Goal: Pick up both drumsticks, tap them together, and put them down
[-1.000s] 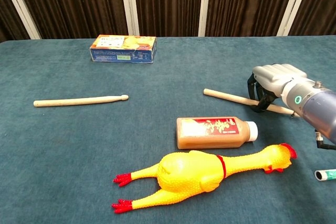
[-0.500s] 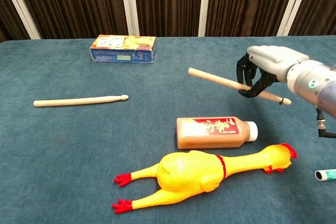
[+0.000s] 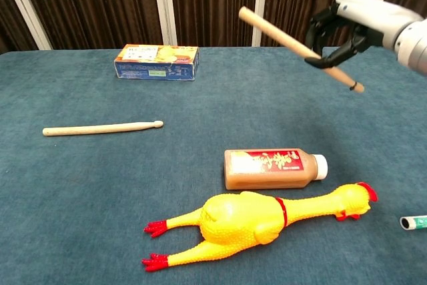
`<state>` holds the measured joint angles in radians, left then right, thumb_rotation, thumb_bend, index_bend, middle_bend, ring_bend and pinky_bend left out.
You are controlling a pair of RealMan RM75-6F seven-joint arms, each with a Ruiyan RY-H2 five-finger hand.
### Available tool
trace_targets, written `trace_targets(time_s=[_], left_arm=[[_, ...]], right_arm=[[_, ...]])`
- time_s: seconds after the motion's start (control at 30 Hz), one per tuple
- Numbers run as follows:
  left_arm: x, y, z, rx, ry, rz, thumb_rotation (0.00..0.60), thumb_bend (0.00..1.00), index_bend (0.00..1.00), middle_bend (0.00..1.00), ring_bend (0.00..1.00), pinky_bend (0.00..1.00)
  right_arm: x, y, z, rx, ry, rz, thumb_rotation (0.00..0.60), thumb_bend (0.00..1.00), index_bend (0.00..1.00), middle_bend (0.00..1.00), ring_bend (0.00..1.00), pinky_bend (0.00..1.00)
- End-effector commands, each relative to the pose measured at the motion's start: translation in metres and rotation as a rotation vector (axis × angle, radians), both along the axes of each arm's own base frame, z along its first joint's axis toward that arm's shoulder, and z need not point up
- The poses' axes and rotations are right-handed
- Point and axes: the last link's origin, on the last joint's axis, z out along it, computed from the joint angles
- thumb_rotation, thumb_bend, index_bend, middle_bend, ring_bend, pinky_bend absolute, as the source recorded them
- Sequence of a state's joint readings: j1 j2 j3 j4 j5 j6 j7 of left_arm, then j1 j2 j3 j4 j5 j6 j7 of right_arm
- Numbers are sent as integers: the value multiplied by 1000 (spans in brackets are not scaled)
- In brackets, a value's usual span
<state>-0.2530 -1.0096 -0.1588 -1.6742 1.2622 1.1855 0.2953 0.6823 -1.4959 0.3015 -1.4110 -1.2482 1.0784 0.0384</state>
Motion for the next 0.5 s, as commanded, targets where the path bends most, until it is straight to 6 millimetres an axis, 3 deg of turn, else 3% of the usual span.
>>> trace_targets(time_s=[0.03,0.27,0.5], left_arm=[[7,49,-16,-60,-4,59,600,337,175,157,0,0],[24,88,-52,-115,-122,101,600,339,224,223,0,0],[33,113,-91,-160,-145,152,600,351,280,303,0,0]], right_arm=[[3,-8,25,-41,-57,64,600,420,653,612,389,50],[8,-16,48,-71,-127,83,600,421,654,612,389,50],[11,-18,61,-78,-165,84,600,421,653,612,390,50]])
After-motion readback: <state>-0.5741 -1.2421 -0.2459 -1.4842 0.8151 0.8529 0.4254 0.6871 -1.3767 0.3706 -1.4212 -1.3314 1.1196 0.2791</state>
